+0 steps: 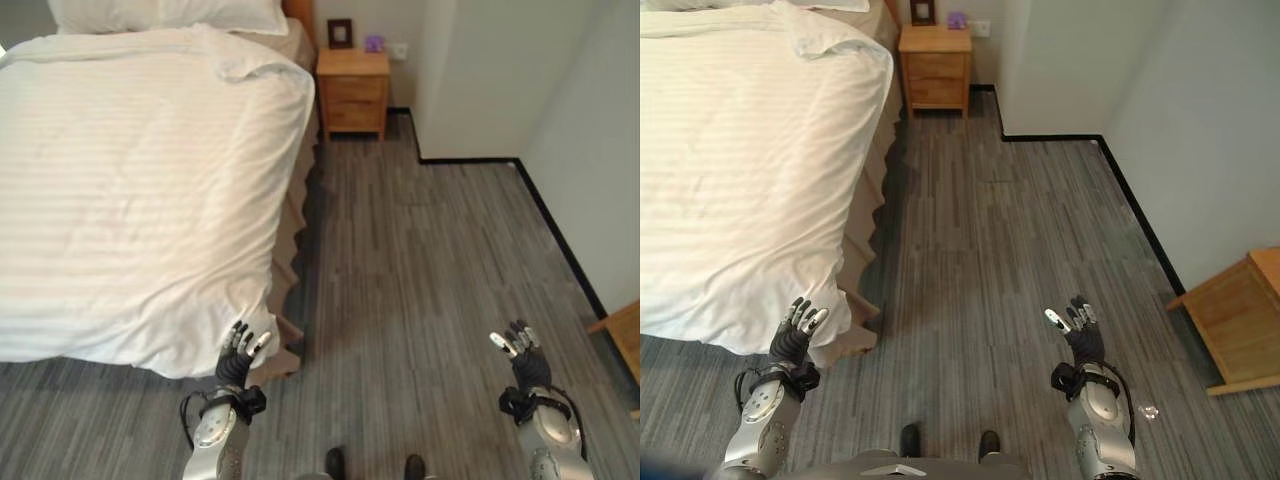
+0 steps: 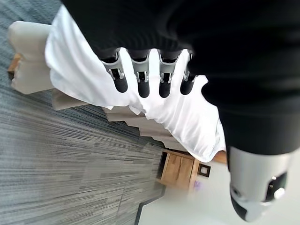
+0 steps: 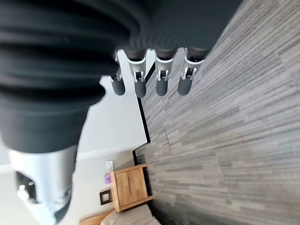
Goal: Making the bed.
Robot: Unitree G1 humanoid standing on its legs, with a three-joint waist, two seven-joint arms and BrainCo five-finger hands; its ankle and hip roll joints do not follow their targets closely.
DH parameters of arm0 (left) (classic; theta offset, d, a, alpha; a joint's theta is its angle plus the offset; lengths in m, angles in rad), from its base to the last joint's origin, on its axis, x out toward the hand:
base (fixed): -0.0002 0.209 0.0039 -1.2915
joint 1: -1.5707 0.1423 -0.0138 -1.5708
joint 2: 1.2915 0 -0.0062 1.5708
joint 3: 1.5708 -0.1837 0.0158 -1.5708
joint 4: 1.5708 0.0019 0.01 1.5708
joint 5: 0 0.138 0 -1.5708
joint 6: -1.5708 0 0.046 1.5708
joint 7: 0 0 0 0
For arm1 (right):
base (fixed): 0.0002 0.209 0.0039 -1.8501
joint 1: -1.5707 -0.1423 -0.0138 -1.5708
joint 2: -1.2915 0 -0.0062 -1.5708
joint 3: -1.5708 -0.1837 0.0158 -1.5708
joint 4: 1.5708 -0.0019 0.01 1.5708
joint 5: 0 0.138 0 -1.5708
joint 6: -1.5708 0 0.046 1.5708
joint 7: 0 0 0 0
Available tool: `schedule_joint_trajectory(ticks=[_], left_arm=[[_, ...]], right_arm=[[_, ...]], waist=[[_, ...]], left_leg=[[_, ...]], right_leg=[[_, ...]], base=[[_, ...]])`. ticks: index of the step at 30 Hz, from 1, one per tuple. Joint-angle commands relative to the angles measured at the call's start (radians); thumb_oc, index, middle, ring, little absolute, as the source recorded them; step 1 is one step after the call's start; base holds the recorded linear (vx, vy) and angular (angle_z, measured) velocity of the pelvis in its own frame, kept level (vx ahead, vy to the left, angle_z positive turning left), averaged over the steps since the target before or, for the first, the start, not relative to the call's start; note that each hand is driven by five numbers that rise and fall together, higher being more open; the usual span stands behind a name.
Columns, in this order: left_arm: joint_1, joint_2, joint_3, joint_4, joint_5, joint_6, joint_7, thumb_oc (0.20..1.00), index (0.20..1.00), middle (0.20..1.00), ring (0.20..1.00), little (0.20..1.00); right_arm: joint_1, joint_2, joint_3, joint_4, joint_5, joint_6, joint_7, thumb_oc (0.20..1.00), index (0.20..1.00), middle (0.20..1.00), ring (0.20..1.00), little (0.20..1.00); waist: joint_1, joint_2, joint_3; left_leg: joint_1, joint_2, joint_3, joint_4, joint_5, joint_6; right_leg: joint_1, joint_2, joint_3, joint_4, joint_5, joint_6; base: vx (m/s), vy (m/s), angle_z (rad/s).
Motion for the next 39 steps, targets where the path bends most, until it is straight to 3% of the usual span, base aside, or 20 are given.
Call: schedule_joint_trajectory(ticks=[1, 3, 4, 6, 7, 10, 11, 13, 15, 17, 19, 21, 24, 26, 29, 31, 33, 34, 36, 39], left_arm=[[-0.001, 0.059, 0.026, -0.061, 0.042, -0.045, -0.025, 1.000, 1.000, 1.000, 1.000, 1.000], [-0.006, 0.065, 0.022, -0.066, 0.055, -0.046, -0.036, 1.000, 1.000, 1.000, 1.000, 1.000], [-0.017, 0.069, 0.026, -0.077, 0.044, -0.049, -0.040, 1.000, 1.000, 1.000, 1.000, 1.000], [-0.034, 0.076, 0.021, -0.064, 0.050, -0.047, -0.044, 1.000, 1.000, 1.000, 1.000, 1.000], [-0.048, 0.081, 0.016, -0.066, 0.070, -0.047, -0.049, 1.000, 1.000, 1.000, 1.000, 1.000], [-0.046, 0.076, 0.003, -0.067, 0.074, -0.049, -0.057, 1.000, 1.000, 1.000, 1.000, 1.000], [-0.044, 0.071, -0.009, -0.072, 0.076, -0.046, -0.067, 1.000, 1.000, 1.000, 1.000, 1.000], [-0.023, 0.054, -0.034, -0.061, 0.064, -0.036, -0.072, 1.000, 1.000, 1.000, 1.000, 1.000], [-0.022, 0.040, -0.040, -0.070, 0.016, -0.024, -0.077, 1.000, 1.000, 1.000, 1.000, 1.000], [-0.018, 0.047, -0.060, -0.075, 0.009, -0.020, -0.086, 1.000, 1.000, 1.000, 1.000, 1.000], [-0.023, 0.054, -0.066, -0.084, 0.015, -0.013, -0.089, 1.000, 1.000, 1.000, 1.000, 1.000], [-0.028, 0.050, -0.073, -0.075, -0.002, -0.013, -0.096, 1.000, 1.000, 1.000, 1.000, 1.000], [0.005, 0.043, -0.084, -0.080, -0.008, -0.023, -0.131, 1.000, 1.000, 1.000, 1.000, 1.000], [0.018, 0.030, -0.077, -0.086, -0.026, -0.030, -0.126, 1.000, 1.000, 1.000, 1.000, 1.000], [0.028, 0.024, -0.045, -0.090, -0.041, -0.039, -0.111, 1.000, 1.000, 1.000, 1.000, 1.000], [0.060, 0.020, 0.008, -0.119, -0.075, -0.044, -0.111, 1.000, 1.000, 1.000, 1.000, 1.000], [0.079, 0.021, 0.047, -0.140, -0.092, -0.060, -0.104, 1.000, 1.000, 1.000, 1.000, 1.000], [0.066, 0.013, 0.075, -0.123, -0.118, -0.071, -0.081, 1.000, 1.000, 1.000, 1.000, 1.000], [0.029, 0.003, 0.132, -0.108, -0.163, -0.117, -0.035, 1.000, 1.000, 1.000, 1.000, 1.000], [0.001, 0.007, 0.150, -0.100, -0.182, -0.133, -0.014, 1.000, 1.000, 1.000, 1.000, 1.000]], right_arm=[[-0.024, -0.010, -0.038, -0.048, -0.044, -0.039, 0.012, 1.000, 1.000, 1.000, 1.000, 1.000], [-0.004, -0.007, -0.071, -0.031, -0.053, -0.035, 0.004, 1.000, 1.000, 1.000, 1.000, 1.000], [0.021, 0.003, -0.088, -0.038, -0.030, -0.041, 0.009, 1.000, 1.000, 1.000, 1.000, 1.000], [0.036, 0.009, -0.092, -0.032, -0.020, -0.047, 0.004, 1.000, 1.000, 1.000, 1.000, 1.000], [0.058, 0.020, -0.086, -0.043, -0.023, -0.043, 0.013, 1.000, 1.000, 1.000, 1.000, 1.000], [0.072, 0.015, -0.077, -0.058, -0.030, -0.037, 0.024, 1.000, 1.000, 1.000, 1.000, 1.000], [0.071, 0.011, -0.070, -0.059, -0.021, -0.037, 0.037, 1.000, 1.000, 1.000, 1.000, 1.000], [0.054, -0.008, -0.044, -0.041, -0.005, -0.040, 0.033, 1.000, 1.000, 1.000, 1.000, 1.000], [0.019, -0.013, -0.034, -0.052, 0.069, -0.056, 0.032, 1.000, 1.000, 1.000, 1.000, 1.000], [0.006, -0.041, -0.016, -0.046, 0.044, -0.051, 0.021, 1.000, 1.000, 1.000, 1.000, 1.000], [-0.012, -0.059, -0.014, -0.044, 0.026, -0.043, 0.006, 1.000, 1.000, 1.000, 1.000, 1.000], [-0.030, -0.065, -0.012, -0.036, 0.036, -0.041, 0.000, 1.000, 1.000, 1.000, 1.000, 1.000], [-0.046, -0.074, 0.000, -0.040, 0.011, -0.048, 0.020, 1.000, 1.000, 1.000, 1.000, 1.000], [-0.052, -0.074, 0.020, -0.029, -0.007, -0.049, 0.028, 1.000, 1.000, 1.000, 1.000, 1.000], [-0.068, -0.074, 0.029, -0.013, -0.028, -0.038, 0.034, 1.000, 1.000, 1.000, 1.000, 1.000], [-0.073, -0.052, 0.045, -0.037, -0.035, -0.025, 0.053, 1.000, 1.000, 1.000, 1.000, 1.000], [-0.069, -0.031, 0.063, -0.059, -0.068, -0.023, 0.065, 1.000, 1.000, 1.000, 1.000, 1.000], [-0.078, -0.027, 0.072, -0.073, -0.114, -0.034, 0.056, 1.000, 1.000, 1.000, 1.000, 1.000], [-0.107, -0.018, 0.099, -0.085, -0.121, -0.053, 0.068, 1.000, 1.000, 1.000, 1.000, 1.000], [-0.104, -0.046, 0.118, -0.129, -0.115, -0.048, 0.103, 1.000, 1.000, 1.000, 1.000, 1.000]], waist=[[-0.001, -0.020, 0.013], [-0.038, -0.006, 0.023], [-0.080, -0.010, 0.025], [-0.114, -0.009, 0.025], [-0.139, -0.012, 0.019], [-0.148, -0.011, 0.009], [-0.148, -0.006, 0.000], [-0.134, -0.012, -0.010], [-0.098, -0.053, 0.011], [-0.045, -0.091, 0.048], [-0.014, -0.099, 0.061], [0.024, -0.102, 0.071], [0.088, -0.065, 0.030], [0.119, -0.050, 0.005], [0.132, -0.063, -0.018], [0.151, -0.083, -0.038], [0.191, -0.121, -0.055], [0.189, -0.115, -0.039], [0.144, -0.064, 0.000], [0.086, -0.044, 0.013]], left_leg=[[0.083, -0.033, -0.039, 0.027, -0.063, 0.016], [0.145, -0.016, -0.047, 0.011, -0.071, 0.003], [0.206, -0.011, -0.064, 0.007, -0.101, -0.025], [0.247, 0.011, -0.088, 0.007, -0.114, -0.052], [0.296, 0.034, -0.101, 0.007, -0.128, -0.080], [0.333, 0.045, -0.114, 0.009, -0.102, -0.099], [0.326, 0.060, -0.126, 0.076, -0.045, -0.123], [0.222, 0.097, -0.110, 0.437, 0.233, -0.209], [0.079, 0.122, -0.054, 0.749, 0.319, -0.208], [-0.076, 0.114, -0.012, 0.931, 0.233, -0.158], [-0.161, 0.112, -0.004, 0.949, 0.187, -0.140], [-0.279, 0.097, 0.002, 0.849, 0.142, -0.124], [-0.324, 0.074, 0.032, 0.287, 0.171, -0.119], [-0.330, 0.050, -0.006, 0.035, 0.222, -0.127], [-0.350, 0.054, 0.050, 0.007, 0.240, -0.137], [-0.301, 0.047, 0.110, 0.039, 0.258, -0.110], [-0.295, 0.010, 0.128, 0.104, 0.212, -0.048], [-0.231, -0.016, 0.110, 0.153, 0.121, 0.004], [-0.090, -0.030, 0.019, 0.152, 0.045, 0.052], [0.025, -0.038, -0.089, 0.137, 0.024, 0.039]], right_leg=[[-0.095, -0.081, 0.007, 0.262, 0.230, 0.066], [-0.192, -0.080, -0.025, 0.222, 0.220, 0.064], [-0.224, -0.071, -0.043, 0.032, 0.230, 0.066], [-0.231, -0.025, -0.029, -0.148, 0.265, 0.072], [-0.269, -0.012, -0.091, -0.271, 0.307, 0.089], [-0.264, -0.017, -0.152, -0.255, 0.322, 0.088], [-0.237, -0.007, -0.163, -0.233, 0.310, 0.067], [-0.138, 0.046, -0.168, -0.189, 0.255, -0.019], [-0.028, 0.057, -0.177, -0.210, 0.204, -0.080], [0.072, 0.067, -0.149, -0.248, 0.147, -0.107], [0.121, 0.070, -0.125, -0.262, 0.132, -0.106], [0.184, 0.070, -0.098, -0.282, 0.102, -0.100], [0.296, 0.078, -0.078, -0.291, 0.020, -0.059], [0.361, 0.091, -0.056, -0.291, -0.016, -0.045], [0.435, 0.078, -0.041, -0.291, -0.033, -0.031], [0.459, 0.047, -0.019, -0.235, -0.004, -0.008], [0.387, -0.014, -0.021, 0.011, 0.164, 0.073], [0.270, -0.057, -0.002, 0.339, 0.403, 0.109], [0.072, -0.068, 0.013, 0.556, 0.352, 0.051], [-0.072, -0.090, 0.003, 0.415, 0.227, 0.010]], base=[[0.27, 0.115, -0.35], [0.57, 0.056, -0.20], [0.53, -0.056, -0.10], [0.76, -0.176, 0.33], [0.77, -0.213, 0.48], [0.54, -0.162, 0.48], [0.80, -0.279, 0.54], [0.86, -0.404, 0.47], [0.71, -0.503, 0.19], [0.49, -0.360, -0.43], [0.52, -0.177, -0.56], [0.73, -0.081, -0.41], [0.86, 0.101, -0.45], [0.81, 0.089, -0.53], [0.70, 0.048, -0.44], [0.65, 0.093, -0.21], [0.64, 0.187, 0.04], [1.04, 0.332, -0.22], [0.98, 0.251, 0.44], [0.57, -0.057, 0.98]])
